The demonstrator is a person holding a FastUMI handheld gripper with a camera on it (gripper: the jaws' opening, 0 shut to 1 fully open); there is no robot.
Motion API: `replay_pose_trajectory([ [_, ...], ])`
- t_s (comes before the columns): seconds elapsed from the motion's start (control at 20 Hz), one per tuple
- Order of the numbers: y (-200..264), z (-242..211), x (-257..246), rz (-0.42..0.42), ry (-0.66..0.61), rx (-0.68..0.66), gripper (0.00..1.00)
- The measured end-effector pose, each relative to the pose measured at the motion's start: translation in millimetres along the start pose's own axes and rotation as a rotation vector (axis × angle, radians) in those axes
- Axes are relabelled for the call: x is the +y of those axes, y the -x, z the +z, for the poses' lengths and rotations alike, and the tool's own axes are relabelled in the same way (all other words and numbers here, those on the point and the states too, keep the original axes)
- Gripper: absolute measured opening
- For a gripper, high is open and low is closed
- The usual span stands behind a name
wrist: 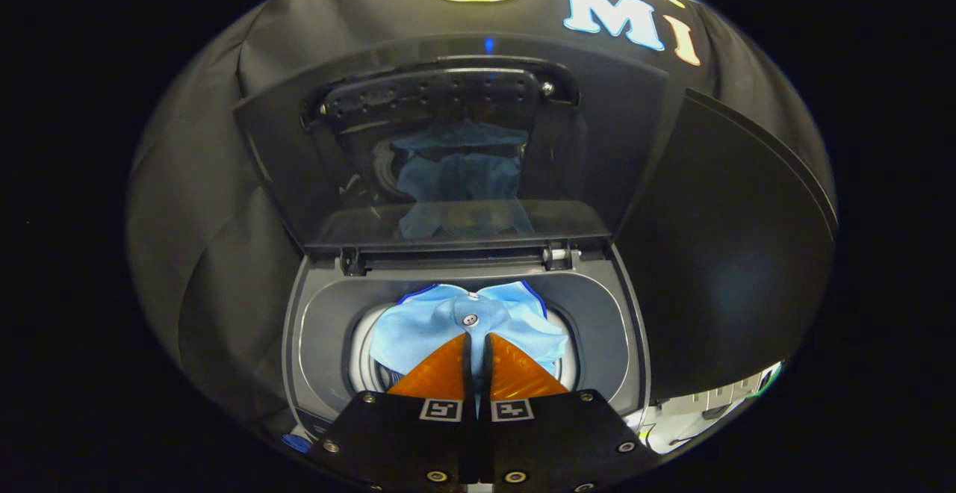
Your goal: Put the clothes into the washing machine and then close the washing machine lid.
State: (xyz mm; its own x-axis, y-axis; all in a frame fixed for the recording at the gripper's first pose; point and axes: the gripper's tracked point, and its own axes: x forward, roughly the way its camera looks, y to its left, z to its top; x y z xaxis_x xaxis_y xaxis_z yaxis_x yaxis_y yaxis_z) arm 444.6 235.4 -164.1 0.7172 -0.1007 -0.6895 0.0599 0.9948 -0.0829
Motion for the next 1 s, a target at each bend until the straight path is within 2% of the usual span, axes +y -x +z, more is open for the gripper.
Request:
replay_pose_trajectory([
  [0.2, -18.7, -27.0, 2.9, 0.015, 0.065, 0.088, 0.00],
  [0.35, -24.7, -45.4, 2.1, 0.017, 0.068, 0.123, 0.00],
  [0.8, -29.0, -55.8, 5.5, 0.037, 0.092, 0.159, 0.01],
  [0.85, -29.2, -52.9, 10.3, 0.059, 0.093, 0.151, 0.05],
  [0.9, -31.3, -53.0, 13.6, 0.078, 0.077, 0.143, 0.19],
  [1.0, -31.1, -55.6, 16.1, 0.093, 0.009, 0.154, 0.55],
])
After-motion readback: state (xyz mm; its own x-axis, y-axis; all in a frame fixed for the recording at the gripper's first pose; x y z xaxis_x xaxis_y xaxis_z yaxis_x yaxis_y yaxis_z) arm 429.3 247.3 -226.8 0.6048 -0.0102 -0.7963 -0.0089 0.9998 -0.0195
